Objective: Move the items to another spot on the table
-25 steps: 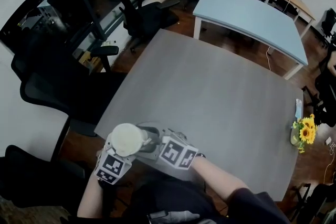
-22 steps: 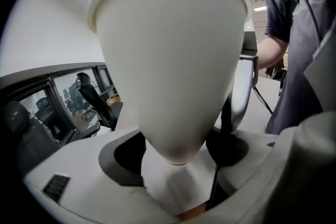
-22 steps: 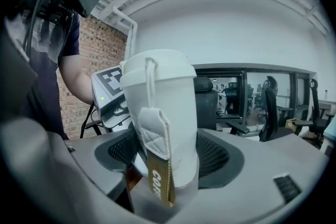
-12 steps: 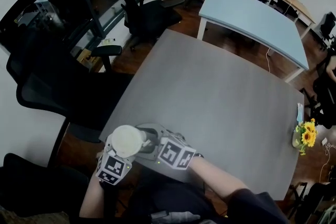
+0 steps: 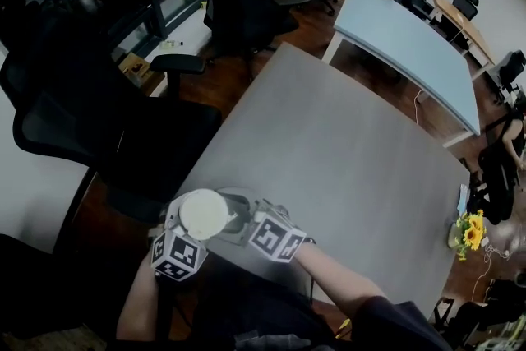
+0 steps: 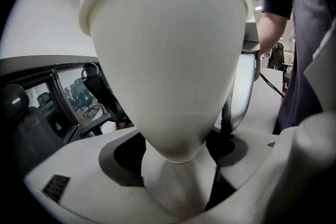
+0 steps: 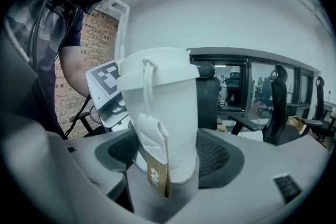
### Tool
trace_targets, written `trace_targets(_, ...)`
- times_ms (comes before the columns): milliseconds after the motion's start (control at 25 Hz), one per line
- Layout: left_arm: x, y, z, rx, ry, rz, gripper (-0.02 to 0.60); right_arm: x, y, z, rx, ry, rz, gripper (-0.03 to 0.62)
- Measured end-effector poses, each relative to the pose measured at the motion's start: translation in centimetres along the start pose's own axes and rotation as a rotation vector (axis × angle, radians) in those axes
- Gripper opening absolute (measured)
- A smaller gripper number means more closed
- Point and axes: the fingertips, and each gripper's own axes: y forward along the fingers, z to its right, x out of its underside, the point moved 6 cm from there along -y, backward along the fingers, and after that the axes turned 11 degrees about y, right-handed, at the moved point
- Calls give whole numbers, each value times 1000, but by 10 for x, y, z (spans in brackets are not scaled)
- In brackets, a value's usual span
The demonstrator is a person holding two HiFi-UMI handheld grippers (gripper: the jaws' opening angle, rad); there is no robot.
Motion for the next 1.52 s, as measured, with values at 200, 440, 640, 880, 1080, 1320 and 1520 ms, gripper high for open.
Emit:
trace_targets(200,18,7,-5,-28,-34,-42,379,7,19,10,-35,3,-25,350)
trace_targets(440,28,17,-12,-51,-63,-68,379,14,28,23,-42,6,-47,350)
trace_targets(640,32,30,-18,-52,-53,-79,379,21,30,36,-13,18,-60,348)
trace_targets(880,34,46,-22,-44,-46,-90,377,28,30,50,18,40,-57,344)
trace_targets(1080,39,54,-27,-48,-73,-90,377,31,33,61,35,50,-65,339)
trace_targets(1320,46,54,-38,-44,-176,-40,380,25,41,70,2,100,-13,327)
trace_targets(1520,46,57,-38,-42,-170,-35,380,31,40,73,1,89,-25,327)
